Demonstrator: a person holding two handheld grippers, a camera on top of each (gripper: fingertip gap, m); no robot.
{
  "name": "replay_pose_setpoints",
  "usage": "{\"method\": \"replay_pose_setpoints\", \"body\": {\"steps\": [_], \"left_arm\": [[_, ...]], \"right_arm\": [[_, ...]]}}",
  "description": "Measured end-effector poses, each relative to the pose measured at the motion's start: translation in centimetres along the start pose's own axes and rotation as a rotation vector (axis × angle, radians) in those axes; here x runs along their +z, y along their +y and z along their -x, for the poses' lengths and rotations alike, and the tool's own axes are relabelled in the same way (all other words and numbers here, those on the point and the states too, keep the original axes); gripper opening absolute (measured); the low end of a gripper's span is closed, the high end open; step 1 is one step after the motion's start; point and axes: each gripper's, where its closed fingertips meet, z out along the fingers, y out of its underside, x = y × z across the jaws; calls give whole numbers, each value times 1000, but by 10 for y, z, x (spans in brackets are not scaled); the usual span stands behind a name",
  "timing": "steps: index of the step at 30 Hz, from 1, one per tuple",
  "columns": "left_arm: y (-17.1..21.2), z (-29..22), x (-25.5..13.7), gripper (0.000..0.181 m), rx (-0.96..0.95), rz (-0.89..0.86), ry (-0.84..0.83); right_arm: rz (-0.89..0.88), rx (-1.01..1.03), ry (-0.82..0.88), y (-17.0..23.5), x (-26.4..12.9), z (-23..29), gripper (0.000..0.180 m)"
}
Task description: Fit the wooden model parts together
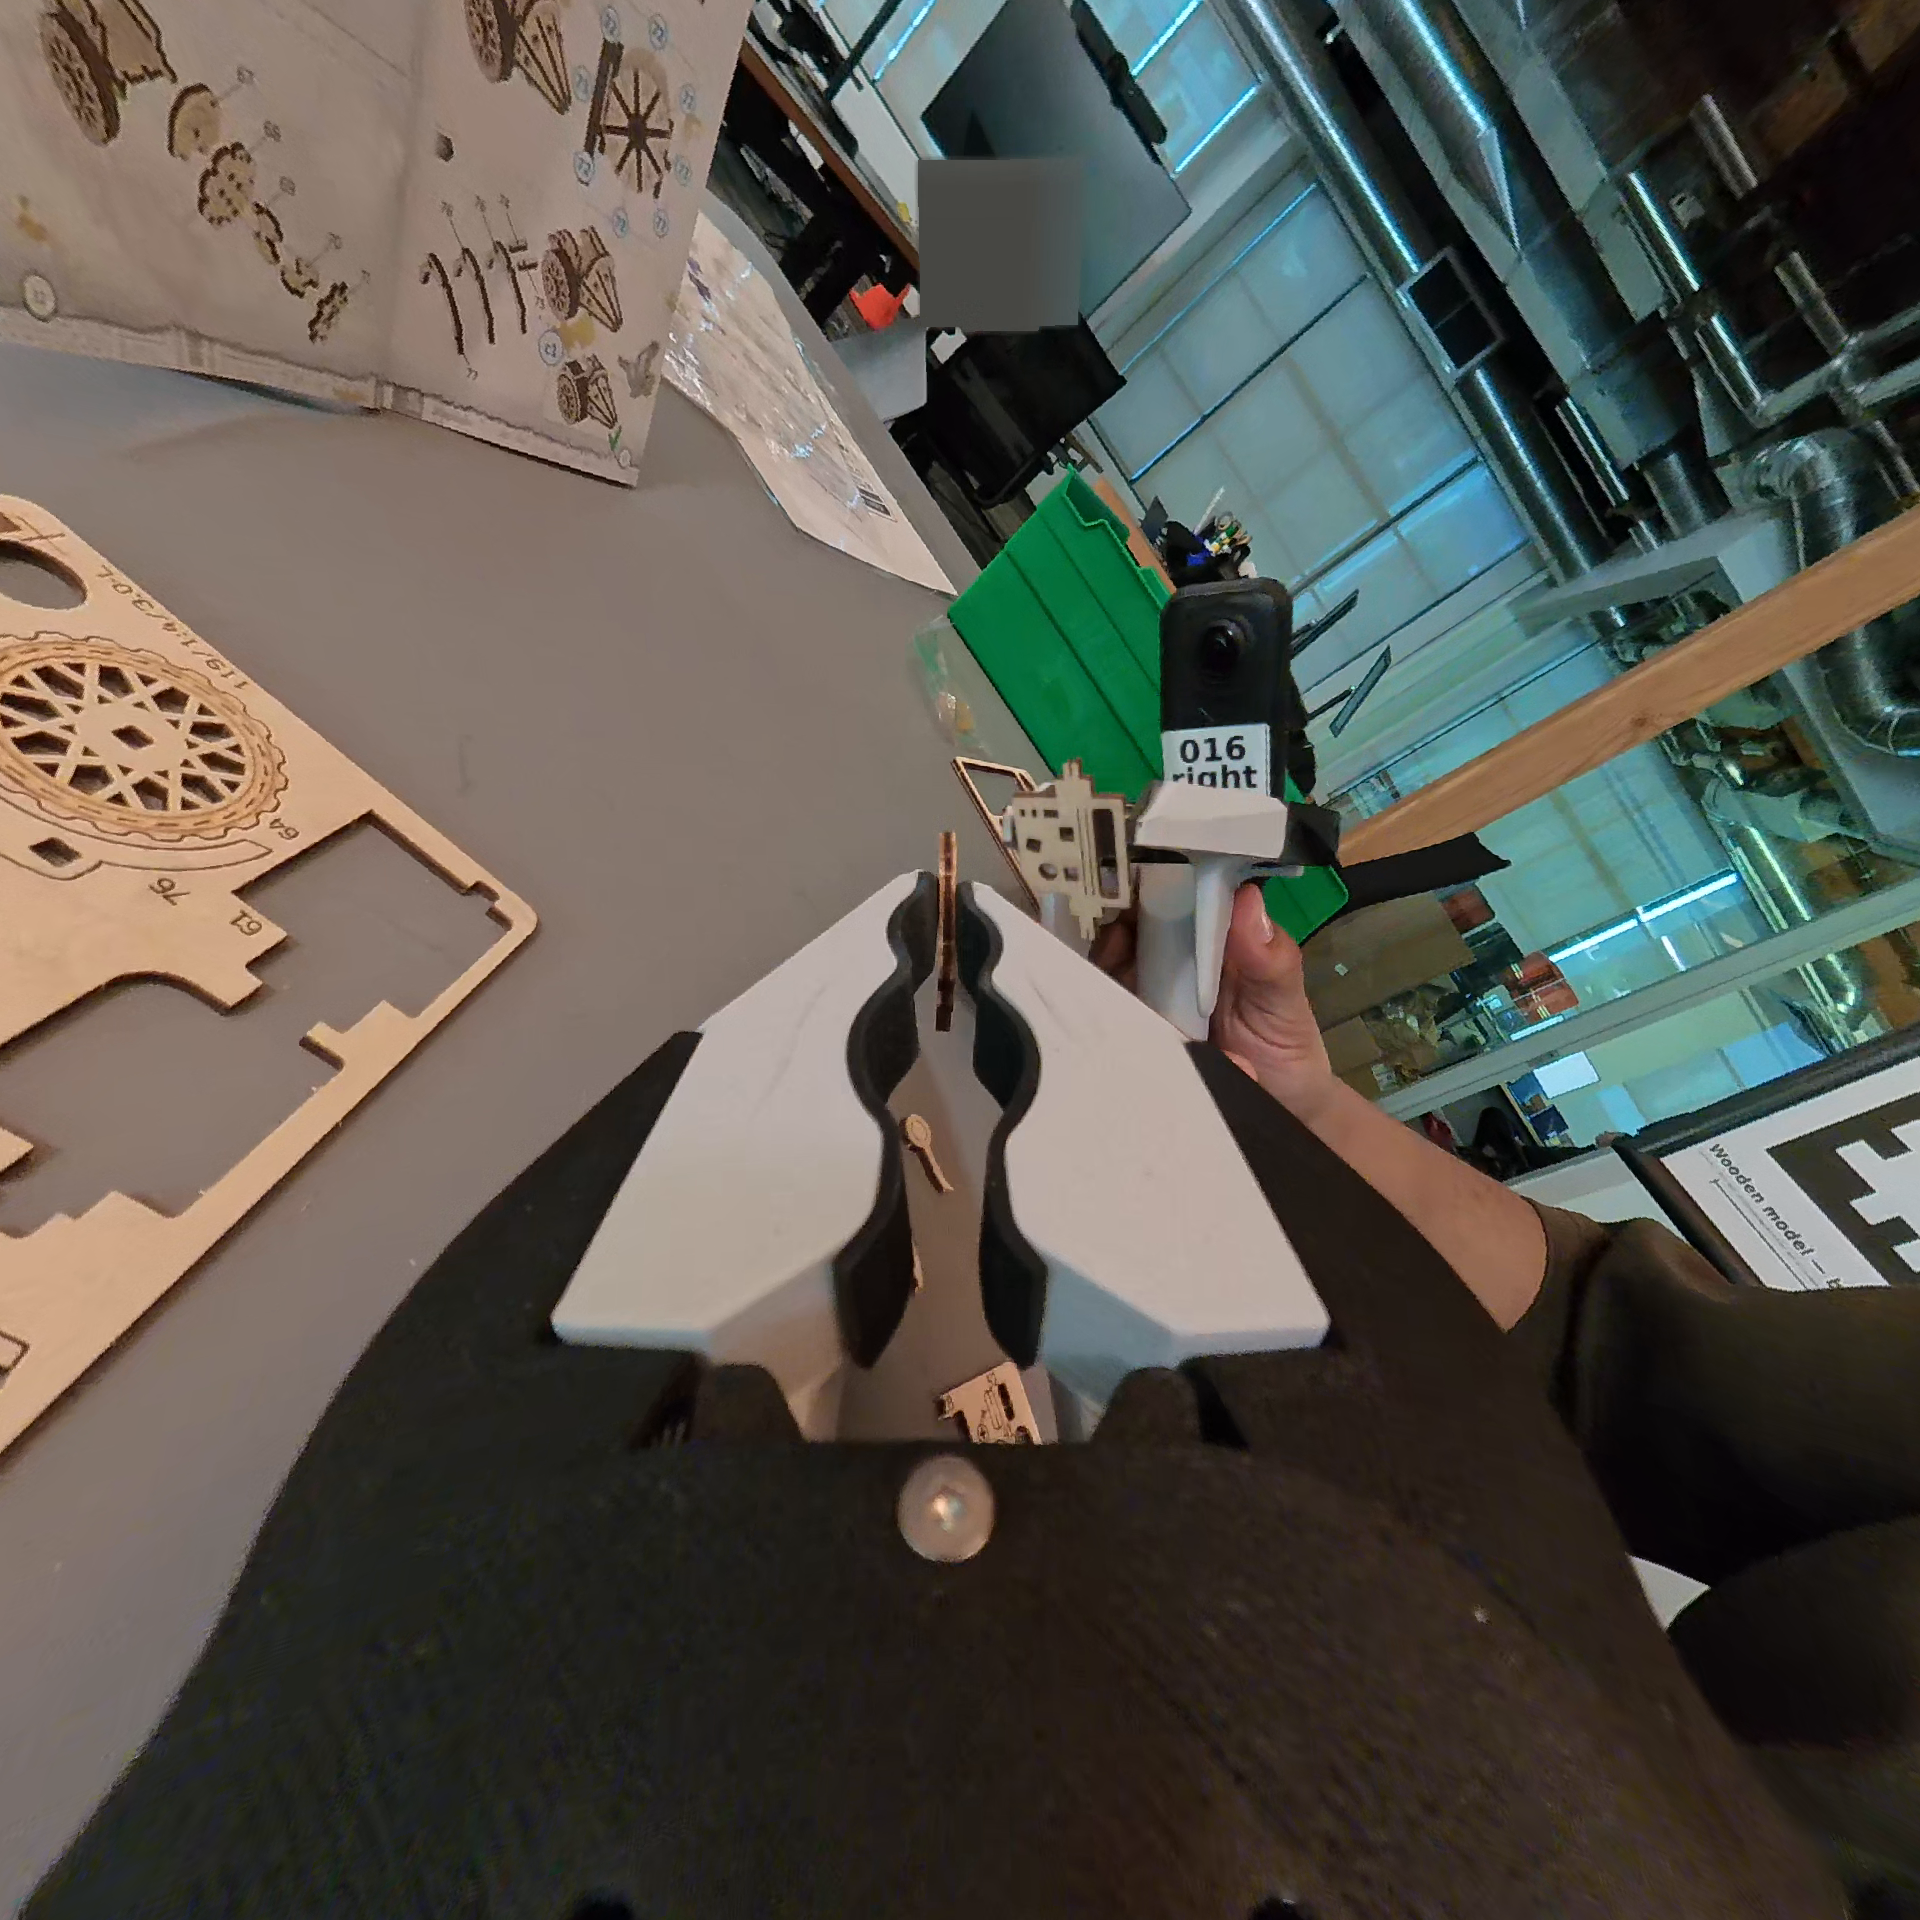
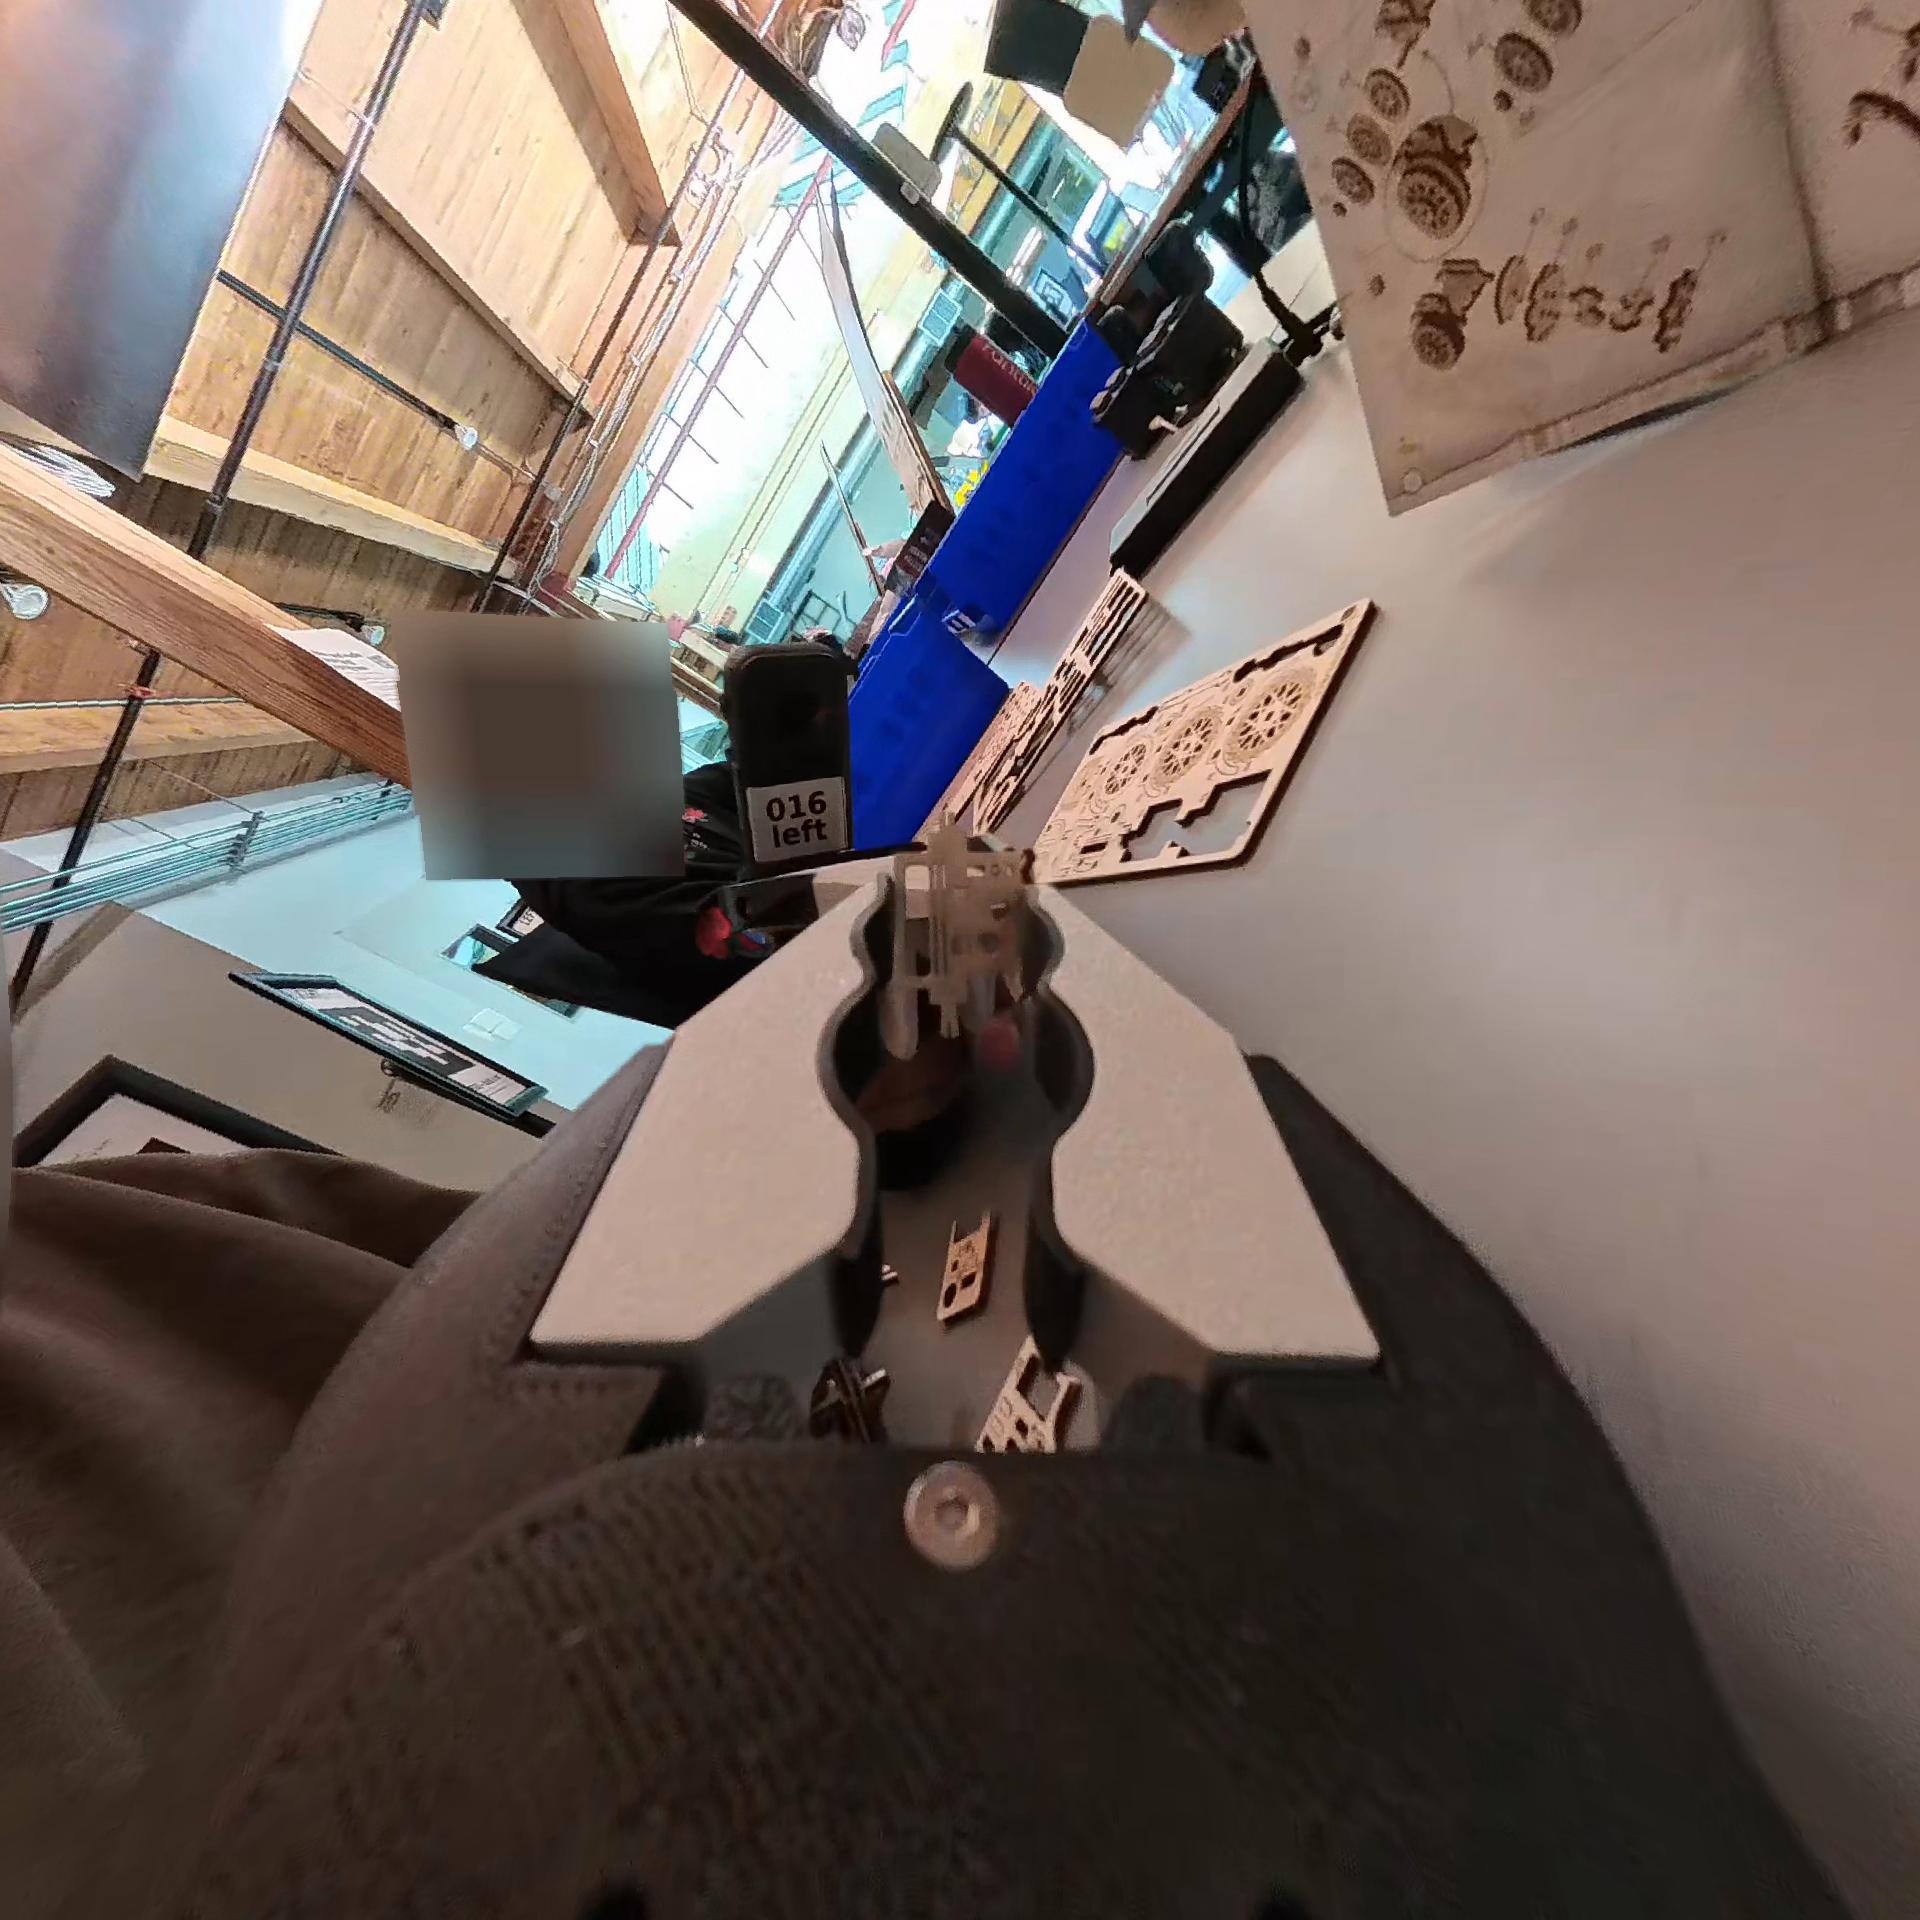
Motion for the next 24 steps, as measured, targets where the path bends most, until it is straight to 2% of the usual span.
{"method": "replay_pose_setpoints", "body": {"steps": [7,17,24], "left_arm": [[-2,0,-1,1,-19,-6,16],[4,-1,2,1,25,22,-6],[3,-3,2,1,9,24,20]], "right_arm": [[-8,37,-3,-1,-1,-3,24],[47,-28,15,8,5,-1,23],[60,102,-171,5,-1,15,24]]}}
